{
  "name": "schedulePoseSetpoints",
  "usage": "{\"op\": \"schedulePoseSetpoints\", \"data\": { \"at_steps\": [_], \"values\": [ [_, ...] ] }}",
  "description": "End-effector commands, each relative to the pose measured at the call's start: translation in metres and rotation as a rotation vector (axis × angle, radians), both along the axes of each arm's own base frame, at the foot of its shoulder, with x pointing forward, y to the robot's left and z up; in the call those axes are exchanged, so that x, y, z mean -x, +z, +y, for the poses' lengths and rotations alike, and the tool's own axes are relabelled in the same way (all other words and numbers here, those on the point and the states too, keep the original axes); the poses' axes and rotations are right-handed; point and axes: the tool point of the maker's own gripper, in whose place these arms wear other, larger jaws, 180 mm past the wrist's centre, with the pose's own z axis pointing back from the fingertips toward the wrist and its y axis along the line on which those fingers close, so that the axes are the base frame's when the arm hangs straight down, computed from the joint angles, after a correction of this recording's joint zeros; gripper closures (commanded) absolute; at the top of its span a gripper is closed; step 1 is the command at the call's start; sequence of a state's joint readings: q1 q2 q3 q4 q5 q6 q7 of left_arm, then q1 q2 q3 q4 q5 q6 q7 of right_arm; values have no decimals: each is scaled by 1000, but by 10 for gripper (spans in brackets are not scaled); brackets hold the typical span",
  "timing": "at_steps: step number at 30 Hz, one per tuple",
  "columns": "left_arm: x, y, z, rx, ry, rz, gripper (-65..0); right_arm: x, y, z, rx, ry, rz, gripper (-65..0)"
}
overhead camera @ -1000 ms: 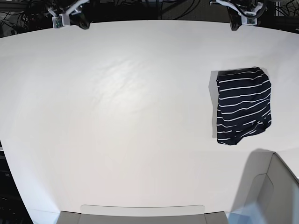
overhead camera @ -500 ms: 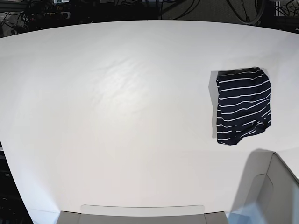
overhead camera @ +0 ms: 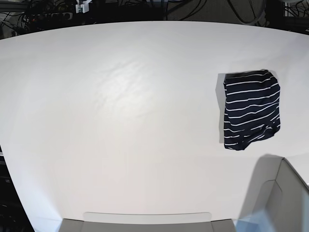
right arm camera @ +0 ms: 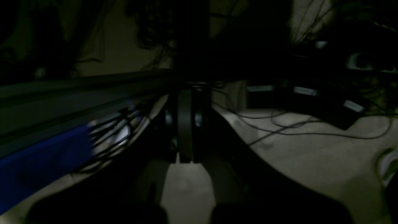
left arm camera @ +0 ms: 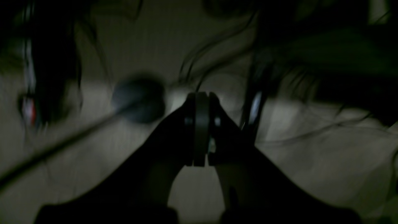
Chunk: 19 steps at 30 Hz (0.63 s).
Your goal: Fold the T-shirt properly
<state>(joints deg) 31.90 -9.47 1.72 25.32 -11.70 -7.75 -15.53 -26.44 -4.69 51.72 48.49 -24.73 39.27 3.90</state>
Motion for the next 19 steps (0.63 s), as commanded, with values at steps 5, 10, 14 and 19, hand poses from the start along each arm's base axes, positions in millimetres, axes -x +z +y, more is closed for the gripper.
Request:
{"op": "schedulePoseSetpoints", "data": {
  "at_steps": [5,10,14,19],
  "values": [
    [5,-17,5,-31,41,64,0,-13,-25,-27,-17,-20,44,0],
    [-99,-30,7,-41,42,-138,0,-8,-46,-71,184,24,129,0],
    [-114,-31,9,-43,42,-161,0,0,-51,-116,529,179,209,0],
    [-123,-31,8,-41,43,-175,0,-21,-45,-132,787,402,194,0]
  ]
}}
